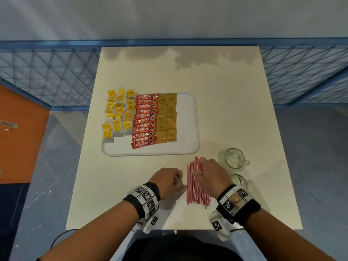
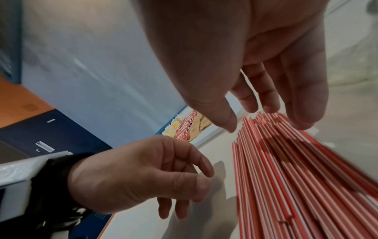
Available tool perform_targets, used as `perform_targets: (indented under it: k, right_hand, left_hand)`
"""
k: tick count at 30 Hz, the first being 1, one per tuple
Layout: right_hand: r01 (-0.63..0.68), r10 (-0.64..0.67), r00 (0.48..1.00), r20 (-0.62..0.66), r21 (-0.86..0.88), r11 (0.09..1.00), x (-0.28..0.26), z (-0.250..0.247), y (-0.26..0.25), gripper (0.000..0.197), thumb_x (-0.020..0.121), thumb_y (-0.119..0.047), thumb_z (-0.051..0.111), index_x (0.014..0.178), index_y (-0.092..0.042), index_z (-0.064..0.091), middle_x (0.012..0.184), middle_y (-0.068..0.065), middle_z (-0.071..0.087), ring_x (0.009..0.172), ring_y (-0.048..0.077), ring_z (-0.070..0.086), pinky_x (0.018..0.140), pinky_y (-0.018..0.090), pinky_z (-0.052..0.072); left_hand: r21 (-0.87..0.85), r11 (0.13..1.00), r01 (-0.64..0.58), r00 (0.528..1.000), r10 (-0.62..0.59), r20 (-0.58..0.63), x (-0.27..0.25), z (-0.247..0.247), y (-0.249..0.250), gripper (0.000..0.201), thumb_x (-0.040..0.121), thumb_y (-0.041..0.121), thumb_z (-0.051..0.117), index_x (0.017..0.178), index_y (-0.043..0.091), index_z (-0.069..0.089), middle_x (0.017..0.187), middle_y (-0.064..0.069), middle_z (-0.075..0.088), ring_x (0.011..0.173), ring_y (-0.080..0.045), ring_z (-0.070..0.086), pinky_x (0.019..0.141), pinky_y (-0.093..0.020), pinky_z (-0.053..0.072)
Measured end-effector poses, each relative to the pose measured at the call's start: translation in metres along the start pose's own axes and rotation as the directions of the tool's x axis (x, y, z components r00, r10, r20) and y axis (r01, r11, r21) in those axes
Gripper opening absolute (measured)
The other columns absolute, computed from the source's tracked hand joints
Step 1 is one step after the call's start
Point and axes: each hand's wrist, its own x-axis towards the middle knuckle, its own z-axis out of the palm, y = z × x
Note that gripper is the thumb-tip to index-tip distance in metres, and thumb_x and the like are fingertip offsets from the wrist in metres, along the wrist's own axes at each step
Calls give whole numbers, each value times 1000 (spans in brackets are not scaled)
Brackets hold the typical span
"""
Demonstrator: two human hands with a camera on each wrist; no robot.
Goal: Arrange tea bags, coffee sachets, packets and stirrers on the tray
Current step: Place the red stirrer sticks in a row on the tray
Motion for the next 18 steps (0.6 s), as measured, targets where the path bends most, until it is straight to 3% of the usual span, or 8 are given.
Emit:
perform_targets:
  k: [4,9,13,18]
  right_hand:
    - [-16,17,1000,19,-76,997,-4,5,7,25,103,-35,51,111,-12,59,110,7,60,87,21,57,77,31,47]
    - [-20,24,999,48,-94,995,-2,13,8,22,103,-26,51,117,-11,61,116,9,57,102,26,62,80,31,46]
    - [25,-21,998,52,-72,997,-1,20,2,20,100,-22,52,113,-13,64,112,8,56,97,27,62,83,37,54]
    - [138,-135,985,109,-18,990,-1,25,-9,22,99,-24,53,114,-17,68,112,7,57,92,27,64,83,41,57]
  left_hand:
    - [-20,999,25,999,-26,-46,4,13,9,22,87,39,72,100,23,65,83,7,71,80,-14,66,79,-31,54]
    - [-65,994,83,992,-89,-92,9,20,15,24,86,38,75,102,23,67,87,7,70,84,-14,66,82,-31,55]
    - [-105,989,102,988,-113,-101,9,19,16,19,85,35,75,98,23,70,90,6,70,85,-13,66,81,-31,55]
    - [-143,979,146,979,-164,-123,0,17,13,18,80,32,70,80,14,72,77,0,73,76,-17,68,72,-34,57]
